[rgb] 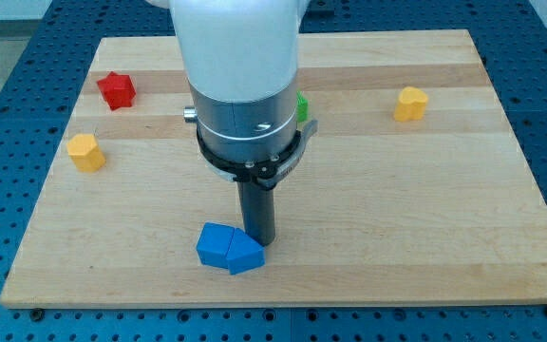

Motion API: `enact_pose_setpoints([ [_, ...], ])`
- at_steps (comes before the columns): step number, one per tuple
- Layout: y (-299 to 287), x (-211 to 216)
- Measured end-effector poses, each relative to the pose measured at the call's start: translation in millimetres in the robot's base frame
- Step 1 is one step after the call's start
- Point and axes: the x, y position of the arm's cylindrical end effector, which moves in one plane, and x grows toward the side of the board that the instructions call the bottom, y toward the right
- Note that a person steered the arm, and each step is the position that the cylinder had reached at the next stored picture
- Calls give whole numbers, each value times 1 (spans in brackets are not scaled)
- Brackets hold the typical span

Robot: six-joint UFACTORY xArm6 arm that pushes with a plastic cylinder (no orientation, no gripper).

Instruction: Push the green circle below the red circle

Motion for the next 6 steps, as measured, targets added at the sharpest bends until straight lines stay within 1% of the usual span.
enact_pose_setpoints([
  [1, 0, -2],
  [2, 14, -40],
  [3, 20, -97],
  [4, -32, -103],
  [5, -91, -123],
  [6, -123, -108],
])
